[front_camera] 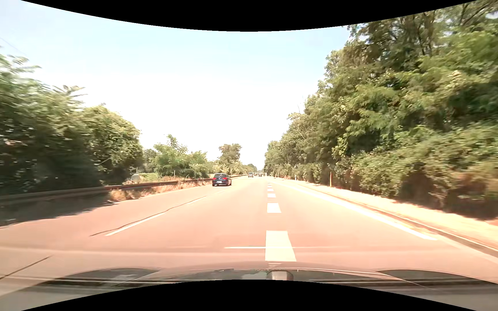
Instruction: Follow the waypoints while adhering to traffic rules and regulations
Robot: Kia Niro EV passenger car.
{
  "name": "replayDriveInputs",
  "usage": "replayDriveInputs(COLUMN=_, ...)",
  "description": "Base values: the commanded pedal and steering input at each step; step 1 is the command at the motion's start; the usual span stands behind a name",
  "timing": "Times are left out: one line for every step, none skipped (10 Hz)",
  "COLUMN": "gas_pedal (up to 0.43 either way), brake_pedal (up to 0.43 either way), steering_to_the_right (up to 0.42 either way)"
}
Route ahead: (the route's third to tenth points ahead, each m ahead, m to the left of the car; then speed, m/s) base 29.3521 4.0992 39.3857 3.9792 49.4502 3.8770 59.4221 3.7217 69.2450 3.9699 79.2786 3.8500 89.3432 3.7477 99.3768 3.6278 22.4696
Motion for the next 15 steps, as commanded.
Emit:
replayDriveInputs(gas_pedal=0.268, brake_pedal=0.0, steering_to_the_right=-0.001)
replayDriveInputs(gas_pedal=0.26, brake_pedal=0.0, steering_to_the_right=0.0)
replayDriveInputs(gas_pedal=0.248, brake_pedal=0.0, steering_to_the_right=0.0)
replayDriveInputs(gas_pedal=0.248, brake_pedal=0.0, steering_to_the_right=0.0)
replayDriveInputs(gas_pedal=0.248, brake_pedal=0.0, steering_to_the_right=0.0)
replayDriveInputs(gas_pedal=0.24, brake_pedal=0.0, steering_to_the_right=0.002)
replayDriveInputs(gas_pedal=0.24, brake_pedal=0.0, steering_to_the_right=0.003)
replayDriveInputs(gas_pedal=0.24, brake_pedal=0.0, steering_to_the_right=0.004)
replayDriveInputs(gas_pedal=0.24, brake_pedal=0.0, steering_to_the_right=0.004)
replayDriveInputs(gas_pedal=0.248, brake_pedal=0.0, steering_to_the_right=0.004)
replayDriveInputs(gas_pedal=0.248, brake_pedal=0.0, steering_to_the_right=0.004)
replayDriveInputs(gas_pedal=0.248, brake_pedal=0.0, steering_to_the_right=0.004)
replayDriveInputs(gas_pedal=0.248, brake_pedal=0.0, steering_to_the_right=0.004)
replayDriveInputs(gas_pedal=0.248, brake_pedal=0.0, steering_to_the_right=0.004)
replayDriveInputs(gas_pedal=0.248, brake_pedal=0.0, steering_to_the_right=0.004)
